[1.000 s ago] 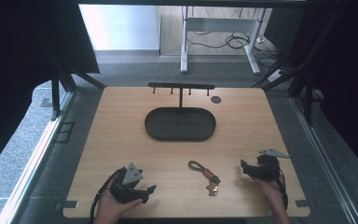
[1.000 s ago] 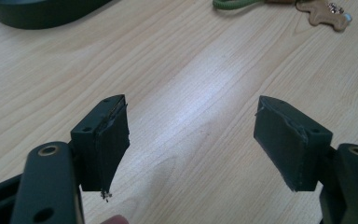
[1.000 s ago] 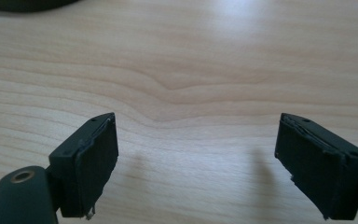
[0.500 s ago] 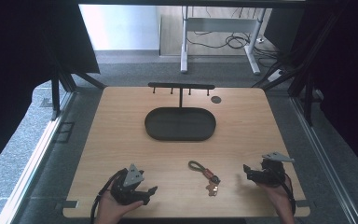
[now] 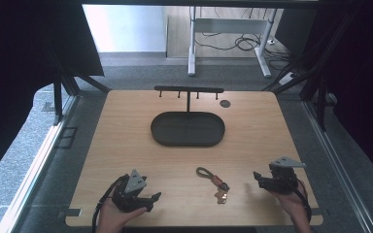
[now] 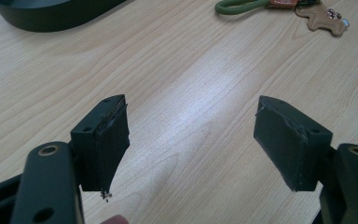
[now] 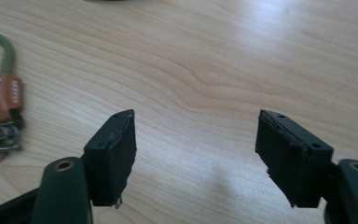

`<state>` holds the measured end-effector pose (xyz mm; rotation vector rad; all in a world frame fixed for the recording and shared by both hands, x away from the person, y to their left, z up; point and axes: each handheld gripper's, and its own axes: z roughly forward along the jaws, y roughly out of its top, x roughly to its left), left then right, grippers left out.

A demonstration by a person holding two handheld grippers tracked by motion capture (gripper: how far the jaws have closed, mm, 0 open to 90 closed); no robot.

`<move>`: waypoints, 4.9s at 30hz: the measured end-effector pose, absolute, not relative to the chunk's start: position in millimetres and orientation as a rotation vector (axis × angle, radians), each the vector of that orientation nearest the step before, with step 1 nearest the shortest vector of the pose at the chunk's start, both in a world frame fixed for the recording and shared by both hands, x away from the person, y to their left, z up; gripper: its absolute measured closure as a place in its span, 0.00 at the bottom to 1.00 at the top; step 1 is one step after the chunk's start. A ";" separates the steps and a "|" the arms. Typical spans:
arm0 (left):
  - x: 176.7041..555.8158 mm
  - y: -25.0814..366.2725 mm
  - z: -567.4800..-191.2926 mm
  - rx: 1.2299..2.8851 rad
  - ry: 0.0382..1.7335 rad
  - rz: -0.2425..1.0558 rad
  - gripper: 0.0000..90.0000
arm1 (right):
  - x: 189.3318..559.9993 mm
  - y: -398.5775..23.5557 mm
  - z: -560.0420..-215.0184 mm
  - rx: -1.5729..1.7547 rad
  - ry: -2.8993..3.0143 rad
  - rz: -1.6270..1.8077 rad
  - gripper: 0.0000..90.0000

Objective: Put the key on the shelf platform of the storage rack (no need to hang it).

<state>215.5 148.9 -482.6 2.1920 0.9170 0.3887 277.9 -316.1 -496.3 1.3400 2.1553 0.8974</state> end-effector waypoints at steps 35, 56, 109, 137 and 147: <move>215.1 153.3 -480.8 2.179 0.926 0.393 0.30 | 298.9 -255.8 -440.3 1.109 2.482 0.818 0.46; 215.3 156.1 -480.4 2.173 0.927 0.386 0.30 | 316.9 -221.5 -444.9 1.055 2.614 0.774 0.49; 214.5 154.1 -480.8 2.179 0.922 0.381 0.30 | 325.6 -160.3 -470.8 0.932 2.804 0.653 0.51; 214.8 151.9 -482.3 2.192 0.914 0.376 0.30 | 332.1 -168.8 -505.1 0.980 2.862 0.514 0.58; 213.5 151.8 -480.4 2.183 0.914 0.380 0.30 | 327.0 -166.3 -504.2 0.933 2.862 0.490 0.70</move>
